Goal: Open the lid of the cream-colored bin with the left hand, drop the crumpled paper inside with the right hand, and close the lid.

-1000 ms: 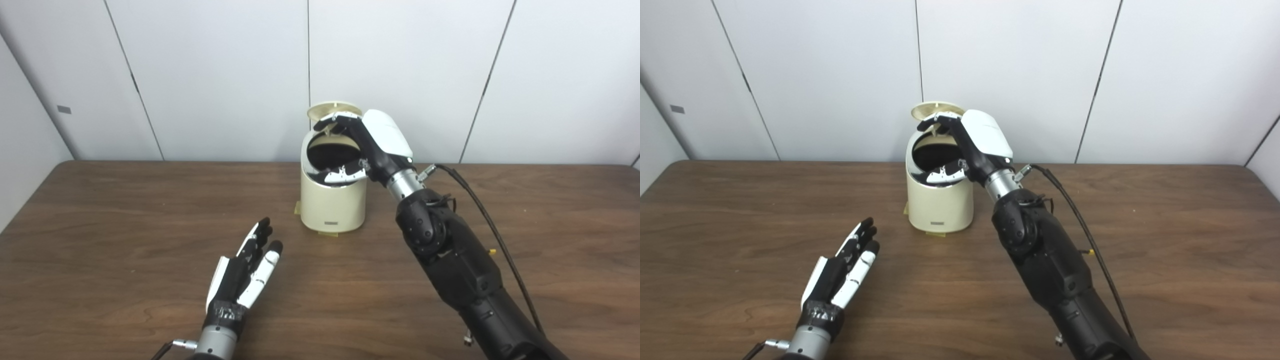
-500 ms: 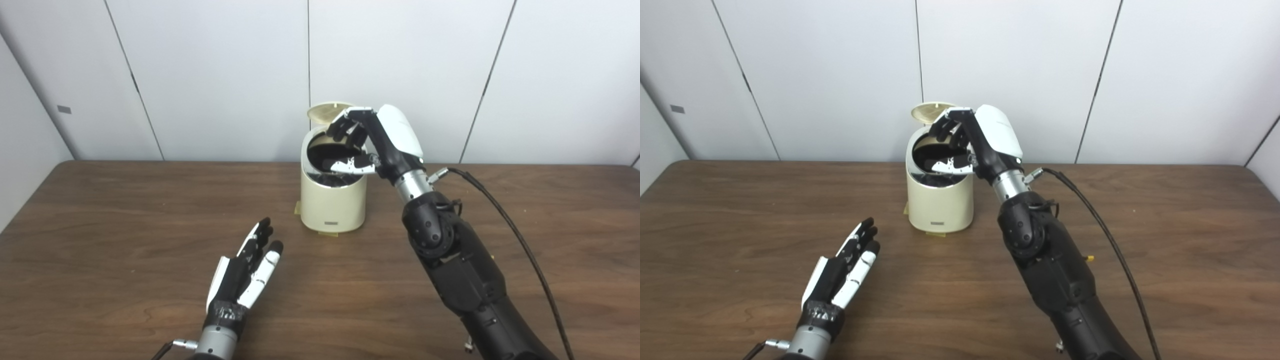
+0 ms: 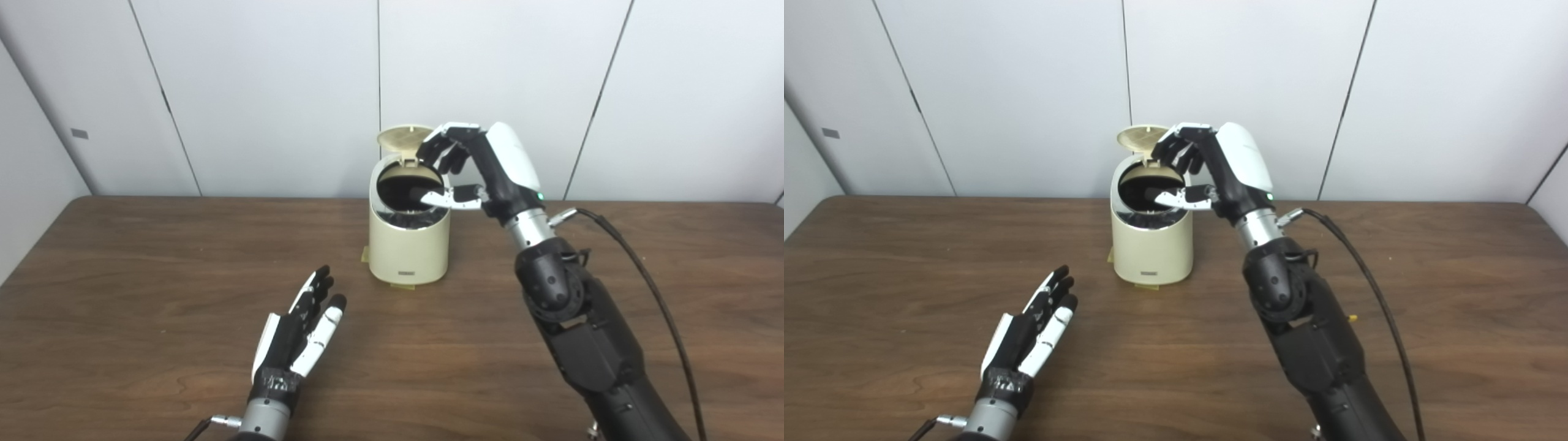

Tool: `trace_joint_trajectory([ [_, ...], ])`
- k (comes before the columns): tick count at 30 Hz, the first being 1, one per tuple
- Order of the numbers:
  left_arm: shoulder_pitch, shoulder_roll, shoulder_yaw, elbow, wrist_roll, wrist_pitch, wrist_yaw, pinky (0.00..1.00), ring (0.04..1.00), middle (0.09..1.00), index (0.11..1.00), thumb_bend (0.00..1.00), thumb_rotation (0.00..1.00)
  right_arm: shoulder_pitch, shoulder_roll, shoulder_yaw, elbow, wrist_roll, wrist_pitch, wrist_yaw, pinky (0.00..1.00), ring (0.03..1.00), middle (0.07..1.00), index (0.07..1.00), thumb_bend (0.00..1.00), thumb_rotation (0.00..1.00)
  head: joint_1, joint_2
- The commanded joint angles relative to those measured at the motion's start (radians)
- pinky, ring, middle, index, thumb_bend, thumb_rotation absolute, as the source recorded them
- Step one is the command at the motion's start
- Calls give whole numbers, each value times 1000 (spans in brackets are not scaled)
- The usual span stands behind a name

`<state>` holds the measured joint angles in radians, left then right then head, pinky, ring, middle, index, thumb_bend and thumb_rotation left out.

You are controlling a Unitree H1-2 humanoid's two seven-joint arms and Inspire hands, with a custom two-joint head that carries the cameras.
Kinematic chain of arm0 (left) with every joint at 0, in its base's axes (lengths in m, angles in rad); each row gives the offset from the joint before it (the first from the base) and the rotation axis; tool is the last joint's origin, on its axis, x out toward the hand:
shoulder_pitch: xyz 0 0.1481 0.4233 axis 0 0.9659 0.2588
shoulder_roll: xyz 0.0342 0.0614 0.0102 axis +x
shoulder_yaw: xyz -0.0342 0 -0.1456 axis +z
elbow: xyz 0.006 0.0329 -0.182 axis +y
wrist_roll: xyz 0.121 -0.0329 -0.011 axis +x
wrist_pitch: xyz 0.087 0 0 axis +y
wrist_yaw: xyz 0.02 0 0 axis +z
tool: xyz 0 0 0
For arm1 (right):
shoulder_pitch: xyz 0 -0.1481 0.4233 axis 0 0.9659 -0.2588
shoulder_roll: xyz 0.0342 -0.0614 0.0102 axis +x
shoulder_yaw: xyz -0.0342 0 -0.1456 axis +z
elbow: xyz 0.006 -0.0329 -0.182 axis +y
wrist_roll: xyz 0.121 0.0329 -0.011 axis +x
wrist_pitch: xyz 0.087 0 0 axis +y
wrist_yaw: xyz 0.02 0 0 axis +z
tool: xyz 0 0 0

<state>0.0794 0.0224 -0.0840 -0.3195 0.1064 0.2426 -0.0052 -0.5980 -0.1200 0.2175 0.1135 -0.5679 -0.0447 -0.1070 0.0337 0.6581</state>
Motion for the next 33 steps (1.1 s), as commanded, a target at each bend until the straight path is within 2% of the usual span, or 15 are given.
trace_joint_trajectory([
  [1, 4, -28, 15, -17, -20, -34, 17, 1000, 962, 943, 987, 547, 712, 1, -22, -35, -63, 17, 0, -6, 338, 435, 511, 493, 501, 0, -1, -1],
  [3, 0, -34, 33, -14, -44, -32, 22, 990, 958, 950, 991, 530, 741, 30, -21, -63, -93, 43, 8, -2, 343, 431, 500, 499, 502, 0, -2, -1],
  [8, -22, -45, 90, -13, -111, -19, 27, 953, 945, 942, 976, 509, 673, 123, -10, -156, -192, 169, 91, 36, 349, 436, 484, 512, 502, 0, 5, -1],
  [11, -50, -38, 117, -11, -142, -5, 25, 930, 936, 941, 979, 503, 669, 171, 9, -220, -267, 257, 234, 74, 404, 437, 488, 513, 517, 0, 6, 0],
  [13, -77, -26, 130, -13, -150, 17, 26, 926, 932, 943, 980, 505, 678, 218, 27, -272, -324, 365, 327, 109, 419, 429, 497, 521, 516, 0, 3, -2],
  [14, -85, -22, 133, -13, -153, 24, 25, 932, 933, 947, 981, 503, 681, 234, 33, -288, -343, 402, 360, 122, 455, 496, 492, 510, 519, 4, 3, -2],
  [15, -98, -16, 139, -11, -160, 29, 23, 934, 933, 948, 981, 502, 683, 261, 41, -302, -371, 434, 398, 132, 467, 519, 490, 506, 520, 6, 2, -3],
  [17, -121, -8, 148, -4, -173, 38, 18, 936, 943, 960, 990, 507, 692, 304, 49, -313, -402, 468, 438, 139, 536, 611, 641, 499, 506, 130, -2, -2],
  [18, -134, -7, 153, -2, -180, 49, 20, 935, 945, 962, 991, 507, 695, 331, 51, -311, -415, 478, 448, 141, 550, 629, 665, 498, 505, 146, -5, -2],
  [19, -143, -6, 157, 0, -186, 56, 21, 936, 948, 965, 989, 500, 698, 346, 51, -308, -422, 483, 453, 140, 581, 661, 702, 633, 546, 303, -8, -2],
  [21, -171, 3, 159, 2, -210, 86, 8, 961, 964, 983, 995, 476, 736, 403, 49, -295, -441, 496, 447, 151, 626, 699, 727, 720, 560, 451, -12, -3],
  [24, -202, 16, 155, 13, -232, 113, -12, 975, 973, 991, 983, 479, 755, 453, 60, -291, -460, 532, 452, 161, 732, 793, 799, 777, 555, 617, -9, -6],
  [27, -234, 24, 142, 23, -237, 134, -28, 996, 984, 998, 987, 482, 781, 492, 69, -286, -471, 555, 454, 161, 879, 924, 897, 843, 615, 816, -6, -7],
  [30, -269, 24, 130, 32, -232, 150, -28, 992, 978, 995, 981, 482, 793, 523, 93, -287, -482, 575, 466, 149, 905, 948, 921, 852, 631, 873, -6, -11],
  [33, -308, 29, 126, 48, -227, 161, -28, 989, 992, 999, 987, 498, 813, 551, 109, -289, -483, 617, 438, 158, 958, 980, 955, 884, 601, 948, -9, -15],
])
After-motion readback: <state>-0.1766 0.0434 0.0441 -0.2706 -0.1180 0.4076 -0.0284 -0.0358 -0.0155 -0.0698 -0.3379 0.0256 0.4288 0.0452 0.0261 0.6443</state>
